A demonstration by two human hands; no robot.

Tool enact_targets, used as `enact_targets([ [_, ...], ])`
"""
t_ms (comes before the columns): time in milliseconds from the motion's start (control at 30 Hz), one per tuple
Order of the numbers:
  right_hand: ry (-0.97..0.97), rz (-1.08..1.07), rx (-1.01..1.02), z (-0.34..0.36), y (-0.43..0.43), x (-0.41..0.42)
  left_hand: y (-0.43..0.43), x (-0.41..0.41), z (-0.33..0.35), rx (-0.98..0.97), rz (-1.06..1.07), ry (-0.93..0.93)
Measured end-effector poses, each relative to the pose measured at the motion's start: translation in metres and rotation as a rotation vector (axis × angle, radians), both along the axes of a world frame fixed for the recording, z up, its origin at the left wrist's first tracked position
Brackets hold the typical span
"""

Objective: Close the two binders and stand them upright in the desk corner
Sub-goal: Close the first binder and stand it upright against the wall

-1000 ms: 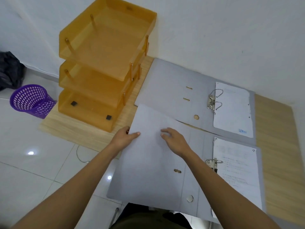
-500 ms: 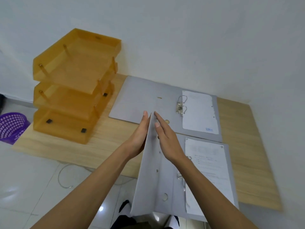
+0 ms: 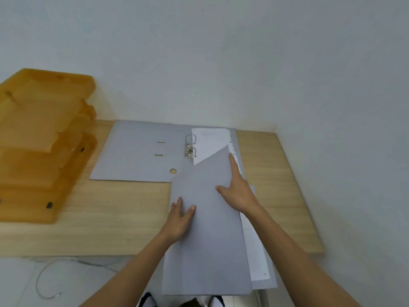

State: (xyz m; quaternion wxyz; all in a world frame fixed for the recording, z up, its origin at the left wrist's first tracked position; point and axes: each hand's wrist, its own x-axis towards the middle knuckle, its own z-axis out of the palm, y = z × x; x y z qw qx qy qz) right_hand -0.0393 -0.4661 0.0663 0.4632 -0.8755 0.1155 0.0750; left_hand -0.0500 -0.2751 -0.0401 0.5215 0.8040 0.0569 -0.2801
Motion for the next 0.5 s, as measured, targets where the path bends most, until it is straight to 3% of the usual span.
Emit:
enact_targets([
  [133, -0.001, -0.104, -0.044, -0.028, -0.043, -0.014, -0.004, -0.013, -0.018, -0.031, 0.206, 0.040],
  [267, 0.085, -0.158, -0.096, -0.059, -0.092, -0.025, -0.011, -0.021, -0.031, -0.032, 0.212, 0.192],
  [500, 0.288, -0.131, -0.177, -0.118, -0.115, -0.036, -0.044, -0.032, -0.035, 0.105, 0.310, 0.126],
])
